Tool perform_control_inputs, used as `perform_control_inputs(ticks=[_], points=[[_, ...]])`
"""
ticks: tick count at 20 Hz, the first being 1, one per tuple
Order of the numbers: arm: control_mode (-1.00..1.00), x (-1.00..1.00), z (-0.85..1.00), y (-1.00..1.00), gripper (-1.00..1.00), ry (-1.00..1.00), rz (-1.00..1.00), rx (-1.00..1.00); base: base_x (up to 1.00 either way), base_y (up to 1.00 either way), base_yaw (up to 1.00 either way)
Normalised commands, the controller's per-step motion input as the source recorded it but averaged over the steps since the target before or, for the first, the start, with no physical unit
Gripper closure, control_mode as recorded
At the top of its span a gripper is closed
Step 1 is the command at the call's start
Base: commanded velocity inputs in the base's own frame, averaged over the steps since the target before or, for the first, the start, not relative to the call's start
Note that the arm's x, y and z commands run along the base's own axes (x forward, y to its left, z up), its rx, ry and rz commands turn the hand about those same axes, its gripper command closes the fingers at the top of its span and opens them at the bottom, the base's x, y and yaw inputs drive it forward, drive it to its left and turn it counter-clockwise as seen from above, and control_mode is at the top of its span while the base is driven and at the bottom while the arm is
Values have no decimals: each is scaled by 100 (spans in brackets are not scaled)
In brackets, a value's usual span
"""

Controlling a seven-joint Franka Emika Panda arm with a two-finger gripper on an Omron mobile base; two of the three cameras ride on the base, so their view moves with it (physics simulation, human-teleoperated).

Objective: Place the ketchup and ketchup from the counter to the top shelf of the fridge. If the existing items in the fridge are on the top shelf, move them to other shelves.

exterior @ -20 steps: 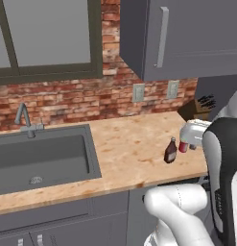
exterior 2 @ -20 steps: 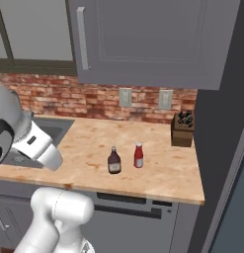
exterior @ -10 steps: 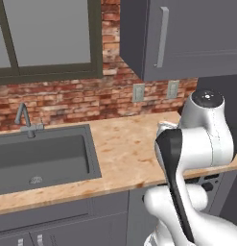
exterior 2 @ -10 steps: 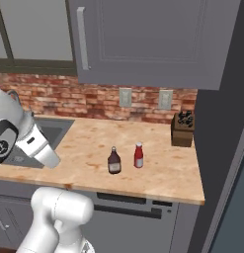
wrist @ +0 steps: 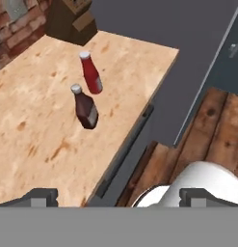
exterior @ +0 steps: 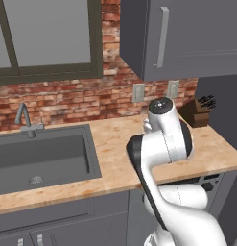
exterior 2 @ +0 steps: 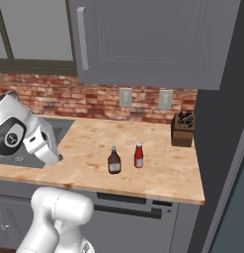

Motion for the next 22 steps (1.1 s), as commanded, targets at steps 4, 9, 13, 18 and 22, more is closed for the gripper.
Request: perform_control_inputs(ticks=[4, 9, 13, 18, 22], points=[[-100, 56, -37, 0, -100, 0, -25, -10, 0, 0, 0], [-100, 41, -31, 0, -100, 0, -19, -7, 0, 0, 0], [-100, 35, -10, 3, -100, 0, -6, -2, 0, 0, 0], [-100, 33, -13, 1, -100, 0, 0, -5, 0, 0, 0], [-100, 11, -33, -1, -100, 0, 0, -8, 0, 0, 0]])
